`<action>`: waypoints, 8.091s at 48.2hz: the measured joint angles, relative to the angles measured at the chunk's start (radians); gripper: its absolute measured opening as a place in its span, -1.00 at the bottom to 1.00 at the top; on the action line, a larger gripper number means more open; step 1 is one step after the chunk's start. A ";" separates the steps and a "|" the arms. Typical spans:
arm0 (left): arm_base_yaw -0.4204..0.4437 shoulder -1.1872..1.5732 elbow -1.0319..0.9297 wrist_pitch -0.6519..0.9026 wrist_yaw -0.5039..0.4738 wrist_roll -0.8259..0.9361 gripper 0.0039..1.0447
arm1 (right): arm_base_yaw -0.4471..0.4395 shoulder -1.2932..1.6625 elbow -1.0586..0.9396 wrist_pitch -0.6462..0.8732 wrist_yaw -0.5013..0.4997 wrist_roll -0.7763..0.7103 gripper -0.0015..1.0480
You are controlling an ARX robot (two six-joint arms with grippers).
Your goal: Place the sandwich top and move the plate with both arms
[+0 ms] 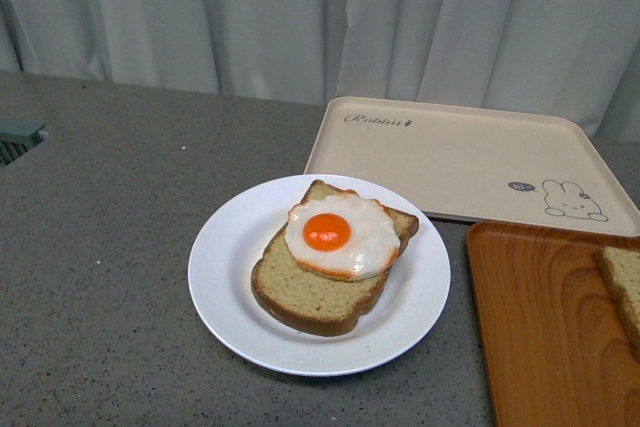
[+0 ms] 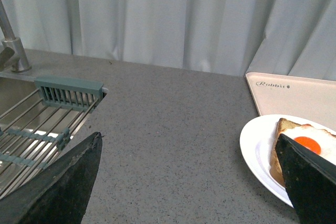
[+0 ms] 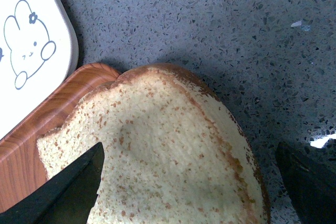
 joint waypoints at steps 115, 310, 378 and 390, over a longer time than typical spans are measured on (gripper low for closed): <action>0.000 0.000 0.000 0.000 0.000 0.000 0.88 | 0.788 -0.032 0.148 0.305 0.057 0.301 -0.93; -0.014 0.018 0.014 -0.048 -0.037 -0.067 0.88 | 0.382 -1.790 -0.683 -0.190 0.263 -0.457 0.85; -0.205 1.761 0.429 0.720 -0.151 -1.065 0.88 | 0.382 -1.791 -0.683 -0.190 0.263 -0.457 0.83; -0.258 1.841 0.483 0.728 -0.162 -1.098 0.88 | 0.382 -1.791 -0.683 -0.190 0.263 -0.457 0.83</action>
